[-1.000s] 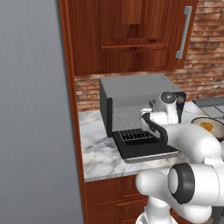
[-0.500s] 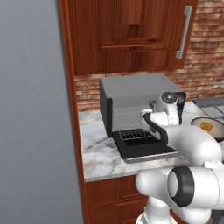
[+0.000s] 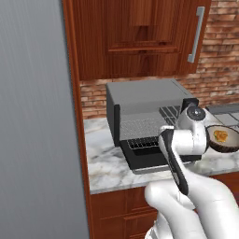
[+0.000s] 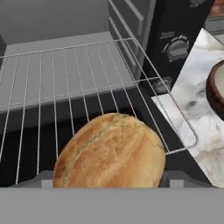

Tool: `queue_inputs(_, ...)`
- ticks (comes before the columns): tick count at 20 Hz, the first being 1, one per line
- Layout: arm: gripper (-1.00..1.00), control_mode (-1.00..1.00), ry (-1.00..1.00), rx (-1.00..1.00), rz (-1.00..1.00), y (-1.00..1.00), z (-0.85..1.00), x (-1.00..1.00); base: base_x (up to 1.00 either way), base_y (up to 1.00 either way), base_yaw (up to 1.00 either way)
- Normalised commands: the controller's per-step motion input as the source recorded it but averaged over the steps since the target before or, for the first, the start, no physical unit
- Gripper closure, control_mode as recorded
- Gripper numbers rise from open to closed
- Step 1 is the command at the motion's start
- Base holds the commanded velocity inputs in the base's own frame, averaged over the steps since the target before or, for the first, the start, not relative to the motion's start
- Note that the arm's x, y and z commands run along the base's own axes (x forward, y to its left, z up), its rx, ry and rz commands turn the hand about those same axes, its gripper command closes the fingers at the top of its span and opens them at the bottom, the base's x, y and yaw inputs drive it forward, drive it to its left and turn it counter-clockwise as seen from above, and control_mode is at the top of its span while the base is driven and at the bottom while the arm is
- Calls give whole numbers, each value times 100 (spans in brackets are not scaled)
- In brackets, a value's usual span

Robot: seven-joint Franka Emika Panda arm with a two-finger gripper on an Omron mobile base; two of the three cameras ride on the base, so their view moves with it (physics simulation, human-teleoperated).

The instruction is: Pick up the heated bread from the toaster oven and place it in the bowl. Then move the bread bowl to the dining counter.

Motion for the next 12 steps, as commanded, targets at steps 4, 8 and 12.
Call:
queue_inputs(4,100,-100,0,0,-4,-31,67,-74,0,0,0)
queue_inputs(8,100,-100,0,0,-12,-91,49,-31,0,0,0)
queue_inputs(12,100,-100,0,5,-5,-100,40,-3,0,0,0)
